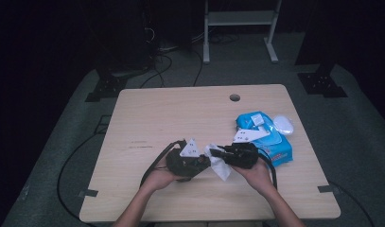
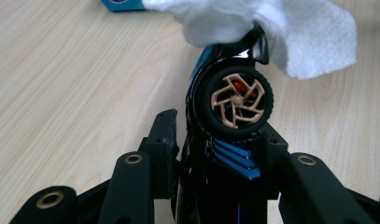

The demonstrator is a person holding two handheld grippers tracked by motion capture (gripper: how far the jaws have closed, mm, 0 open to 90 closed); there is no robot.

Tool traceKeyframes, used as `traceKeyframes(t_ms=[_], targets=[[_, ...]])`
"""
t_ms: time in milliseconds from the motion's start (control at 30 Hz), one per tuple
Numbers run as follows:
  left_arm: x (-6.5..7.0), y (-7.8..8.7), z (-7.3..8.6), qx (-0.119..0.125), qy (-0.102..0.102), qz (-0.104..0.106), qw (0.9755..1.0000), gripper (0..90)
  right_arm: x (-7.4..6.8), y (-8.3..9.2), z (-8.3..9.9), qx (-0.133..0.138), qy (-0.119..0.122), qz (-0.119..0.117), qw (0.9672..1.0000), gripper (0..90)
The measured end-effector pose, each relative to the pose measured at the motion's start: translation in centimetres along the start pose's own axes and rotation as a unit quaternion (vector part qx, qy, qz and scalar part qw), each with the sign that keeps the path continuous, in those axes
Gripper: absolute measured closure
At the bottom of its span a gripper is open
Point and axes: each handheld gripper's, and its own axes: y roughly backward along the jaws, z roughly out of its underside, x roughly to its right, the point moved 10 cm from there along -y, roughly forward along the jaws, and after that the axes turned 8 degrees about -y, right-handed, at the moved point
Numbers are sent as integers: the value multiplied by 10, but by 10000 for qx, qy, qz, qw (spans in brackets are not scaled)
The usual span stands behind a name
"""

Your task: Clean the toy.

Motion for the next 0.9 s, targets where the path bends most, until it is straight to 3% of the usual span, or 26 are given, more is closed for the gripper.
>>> traceKeyframes(t_ms=[100, 167, 267, 400, 600, 667, 800, 900], targets=[[1, 0, -3, 50, 3, 14, 10000, 591, -14, 0, -9, 112, 88, -193, 9997, 802], [0, 2, -3, 95, 27, 32, 9999, 591, -17, 0, -13, 155, 168, -190, 9996, 801], [-2, 7, -2, 232, 131, 94, 9996, 591, -9, 1, -9, 156, 66, -104, 9998, 802], [-2, 4, 0, 172, 137, 80, 9997, 592, 7, 0, 3, 126, -298, -71, 9995, 802], [0, 4, -6, 325, 146, 136, 9993, 627, -5, 3, -9, 299, -243, -235, 9990, 802], [-1, 6, -6, 330, 136, 114, 9993, 626, -2, 3, -9, 291, -219, -184, 9992, 802], [-1, 4, -3, 272, 144, 110, 9995, 627, 13, 2, 2, 201, -435, -76, 9988, 803], [0, 4, -4, 288, 111, 127, 9994, 628, 14, 2, 3, 231, -565, -135, 9980, 803]])
